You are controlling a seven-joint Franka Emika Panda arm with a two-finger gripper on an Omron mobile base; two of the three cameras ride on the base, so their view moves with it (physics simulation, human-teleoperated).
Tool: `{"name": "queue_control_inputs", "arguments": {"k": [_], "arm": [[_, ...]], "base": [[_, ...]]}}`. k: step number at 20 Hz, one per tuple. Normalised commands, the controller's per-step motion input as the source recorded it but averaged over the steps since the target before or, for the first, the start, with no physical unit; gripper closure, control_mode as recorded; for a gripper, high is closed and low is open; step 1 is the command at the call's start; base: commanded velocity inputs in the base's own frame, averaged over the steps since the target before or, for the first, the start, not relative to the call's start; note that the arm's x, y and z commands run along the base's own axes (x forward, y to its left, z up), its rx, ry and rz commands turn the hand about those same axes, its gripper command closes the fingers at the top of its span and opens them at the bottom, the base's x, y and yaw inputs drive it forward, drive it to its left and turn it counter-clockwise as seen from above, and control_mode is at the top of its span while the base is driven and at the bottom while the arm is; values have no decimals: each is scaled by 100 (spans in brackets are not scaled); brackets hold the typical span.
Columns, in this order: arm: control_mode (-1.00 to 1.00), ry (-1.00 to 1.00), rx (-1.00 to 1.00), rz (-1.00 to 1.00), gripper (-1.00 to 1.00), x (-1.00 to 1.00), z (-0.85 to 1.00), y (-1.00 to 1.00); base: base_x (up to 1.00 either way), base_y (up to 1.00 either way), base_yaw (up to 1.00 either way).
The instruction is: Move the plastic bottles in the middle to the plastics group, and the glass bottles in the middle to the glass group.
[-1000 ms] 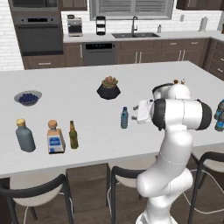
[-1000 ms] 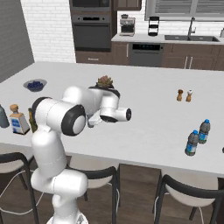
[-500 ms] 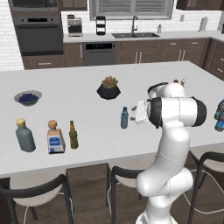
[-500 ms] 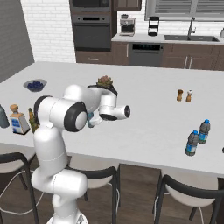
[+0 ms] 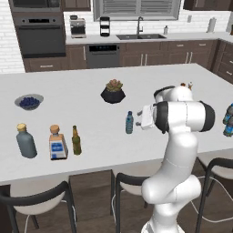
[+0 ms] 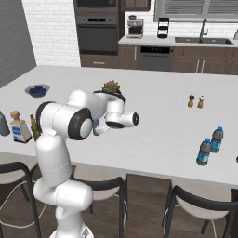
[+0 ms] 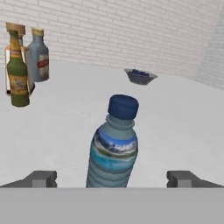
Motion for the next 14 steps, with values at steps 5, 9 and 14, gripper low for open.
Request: {"name": "queue_control_inputs", "arguments": {"k": [5, 9, 14], "arm": [[-100, 0, 0, 0, -100, -6, 0, 6], [-100, 0, 0, 0, -100, -6, 0, 6], [-100, 0, 0, 0, -100, -2, 0, 11]], "base": [[0, 0, 0], [0, 0, 0], [0, 0, 0]]}}
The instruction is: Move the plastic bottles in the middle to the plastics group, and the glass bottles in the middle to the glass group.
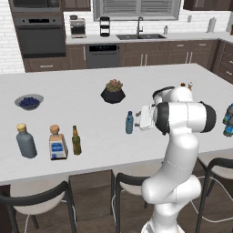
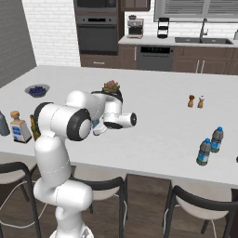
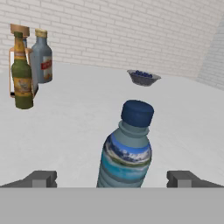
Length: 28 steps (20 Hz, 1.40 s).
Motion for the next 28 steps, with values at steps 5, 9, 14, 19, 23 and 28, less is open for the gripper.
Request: {"name": "queue_control_inputs", "arguments": {"k": [5, 9, 14, 19, 23, 28], "arm": [[-100, 0, 0, 0, -100, 1, 0, 14], [-100, 0, 0, 0, -100, 14, 0, 11], [-100, 0, 0, 0, -100, 18, 0, 2], [-100, 0, 0, 0, -100, 9, -3, 4], [-100, 0, 0, 0, -100, 1, -4, 7], [-100, 0, 0, 0, -100, 0, -10, 10]], "base": [[0, 0, 0], [0, 0, 0], [0, 0, 0], [0, 0, 0], [0, 0, 0], [0, 0, 0]]}}
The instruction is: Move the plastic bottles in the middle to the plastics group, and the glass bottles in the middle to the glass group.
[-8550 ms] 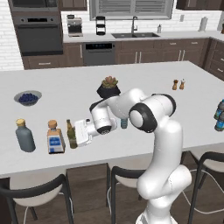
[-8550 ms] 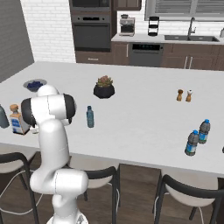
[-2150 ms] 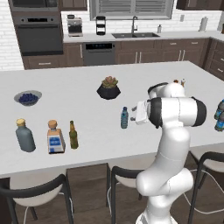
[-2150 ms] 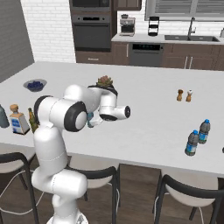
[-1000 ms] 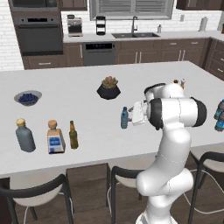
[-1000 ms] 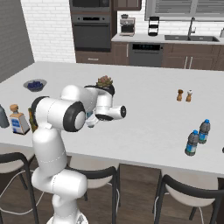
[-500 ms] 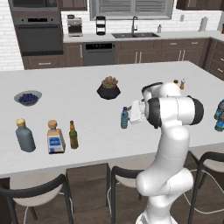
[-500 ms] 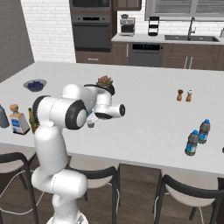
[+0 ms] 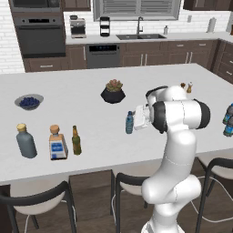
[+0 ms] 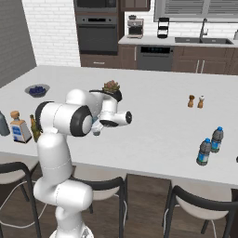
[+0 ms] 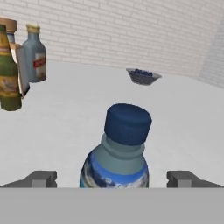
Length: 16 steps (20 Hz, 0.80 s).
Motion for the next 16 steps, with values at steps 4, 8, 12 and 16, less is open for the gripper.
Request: {"name": "queue_control_inputs", "arguments": {"k": [4, 8, 12, 16], "arm": [[-100, 1, 0, 0, -100, 4, -6, 10], [-100, 1, 0, 0, 100, 15, 0, 4], [-100, 0, 0, 0, 100, 2, 0, -17], [-100, 0, 0, -1, 100, -4, 2, -23]], "base": [[0, 0, 0], [0, 0, 0], [0, 0, 0], [0, 0, 0]]}}
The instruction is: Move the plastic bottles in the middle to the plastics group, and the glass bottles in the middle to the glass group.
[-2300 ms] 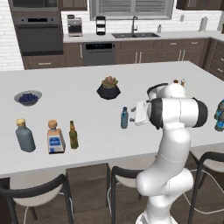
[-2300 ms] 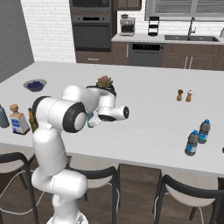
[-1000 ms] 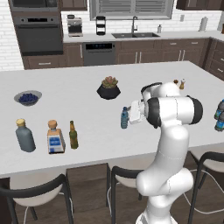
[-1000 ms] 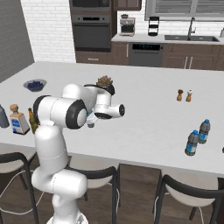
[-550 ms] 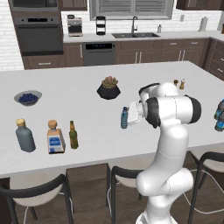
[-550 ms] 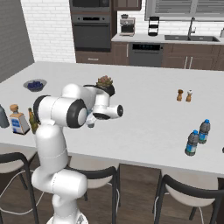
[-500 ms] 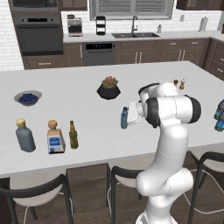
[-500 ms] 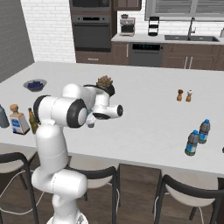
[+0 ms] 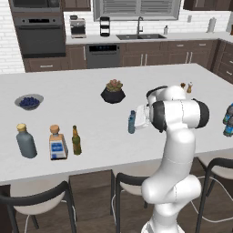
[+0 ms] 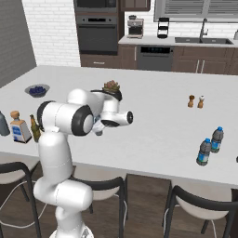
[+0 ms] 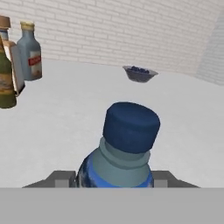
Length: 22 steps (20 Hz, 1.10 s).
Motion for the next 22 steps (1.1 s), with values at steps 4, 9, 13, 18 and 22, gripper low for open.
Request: {"name": "queue_control_inputs", "arguments": {"k": [4, 9, 13, 18, 22], "arm": [[-100, 0, 0, -15, 100, -46, 36, -35], [-100, 0, 0, -46, 100, -48, 49, -25], [-100, 12, 0, -61, 100, -35, 47, -26], [-100, 20, 0, -58, 100, -31, 41, -34], [-100, 14, -4, -59, 100, -33, 25, -29]], "base": [[0, 0, 0], [0, 0, 0], [0, 0, 0], [0, 0, 0], [0, 0, 0]]}}
